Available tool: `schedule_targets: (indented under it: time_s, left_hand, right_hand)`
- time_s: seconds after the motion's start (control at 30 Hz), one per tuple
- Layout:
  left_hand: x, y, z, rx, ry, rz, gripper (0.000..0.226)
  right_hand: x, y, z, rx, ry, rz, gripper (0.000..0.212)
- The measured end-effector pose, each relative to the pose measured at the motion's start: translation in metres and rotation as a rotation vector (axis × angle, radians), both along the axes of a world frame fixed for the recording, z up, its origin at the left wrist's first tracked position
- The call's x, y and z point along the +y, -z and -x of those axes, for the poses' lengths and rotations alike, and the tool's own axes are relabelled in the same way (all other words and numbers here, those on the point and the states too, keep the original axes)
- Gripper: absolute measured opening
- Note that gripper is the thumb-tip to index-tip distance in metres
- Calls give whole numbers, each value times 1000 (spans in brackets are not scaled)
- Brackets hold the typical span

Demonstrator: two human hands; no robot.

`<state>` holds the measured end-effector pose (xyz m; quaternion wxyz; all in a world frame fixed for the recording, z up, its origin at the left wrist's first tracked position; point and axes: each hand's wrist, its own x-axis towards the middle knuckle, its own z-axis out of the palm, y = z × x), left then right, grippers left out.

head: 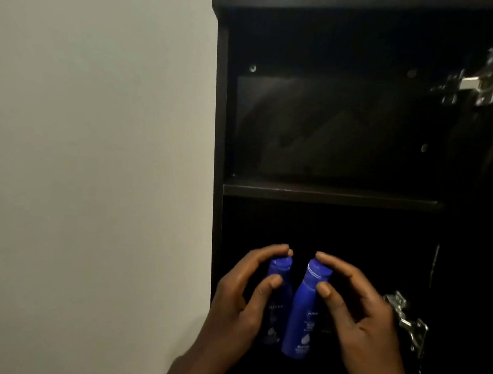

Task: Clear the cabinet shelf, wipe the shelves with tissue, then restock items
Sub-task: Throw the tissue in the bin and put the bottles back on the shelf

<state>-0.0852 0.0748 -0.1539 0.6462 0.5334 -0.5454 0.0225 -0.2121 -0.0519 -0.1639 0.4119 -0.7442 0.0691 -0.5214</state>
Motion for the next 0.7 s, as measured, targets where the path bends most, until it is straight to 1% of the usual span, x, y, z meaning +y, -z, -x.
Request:
schedule_targets:
  time_s: [0.17,0.27,0.33,0.47,0.57,0.7]
  left_hand:
    - [-2,-83,-6,-95,-22,153,31]
    - [-6,-126,-13,-105,-57,239,28]
    - [-11,-154,-19,-87,-101,251,25]
    - [-32,-198,-33,28,-217,185,18]
    - [-55,-219,-43,-11,-349,138,22]
    - [-74,-233,-43,-104,-471,-25,28]
  right_hand:
    - [-4,-82,-2,-174,-16,98,30]
    - [-9,-122,-9,-240,-42,98,27]
    - [-14,-148,-19,-266,-15,106,26]
    - [-36,-189,-46,-278,19,62,25]
    - [-54,-210,-67,-276,81,89,24]
    - [-63,-222,-86,-206,177,157,24]
